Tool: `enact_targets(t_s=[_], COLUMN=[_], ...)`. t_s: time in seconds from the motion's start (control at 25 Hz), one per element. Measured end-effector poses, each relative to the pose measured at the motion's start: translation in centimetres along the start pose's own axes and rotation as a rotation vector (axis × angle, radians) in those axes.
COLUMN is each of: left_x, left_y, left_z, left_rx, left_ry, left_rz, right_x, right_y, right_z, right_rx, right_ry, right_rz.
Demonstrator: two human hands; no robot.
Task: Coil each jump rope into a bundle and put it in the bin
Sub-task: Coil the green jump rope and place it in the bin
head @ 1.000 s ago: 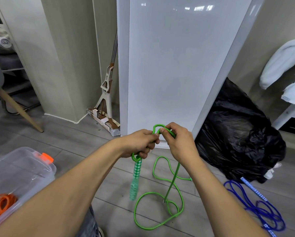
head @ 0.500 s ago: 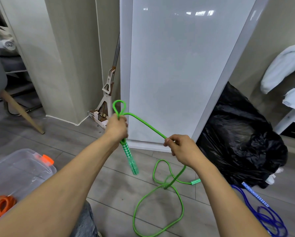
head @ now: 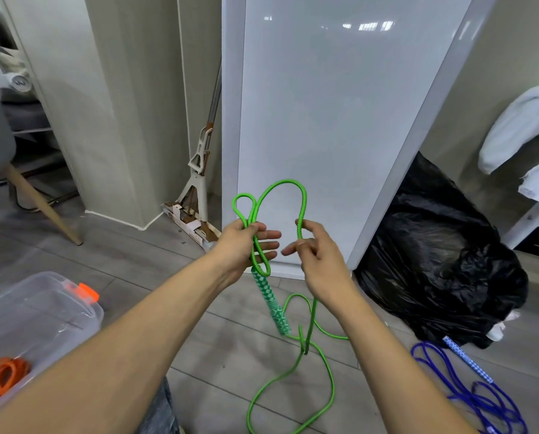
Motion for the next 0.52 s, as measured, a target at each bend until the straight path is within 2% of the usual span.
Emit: enact_targets(t_s=[0.08, 0.24, 0.44, 0.52], left_x=[-0.3, -0.6, 0.1, 0.2], left_y=[-0.4, -1.2, -1.7, -1.3], left_z=[0.6, 1.8, 2.0, 1.8], left_rx=[0.012, 0.052, 0.160, 0.278], left_ry=[-0.008, -0.004, -0.049, -0.075], left_rz=[-0.003, 0.014, 0.056, 0.099], right_x=[-0.4, -0.7, -0.9, -0.8], right_y=[0.2, 0.6, -0.1, -0.2], right_z=[0.4, 0.7, 1.0, 1.5], right_rx=[0.052, -0.024, -0.165, -0.219], right_ry=[0.073, 0.173, 0.144, 0.085], right_rz=[0.025, 0.024, -0.020, -0.058])
Point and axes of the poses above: each hand's wrist, its own x-axis towards the middle knuckle, its own z-axis out of the palm, y = z × x, the point moved 8 cm from there along x, towards the middle knuckle, and after that the axes turned 4 degrees about x, right-handed, at the moved point
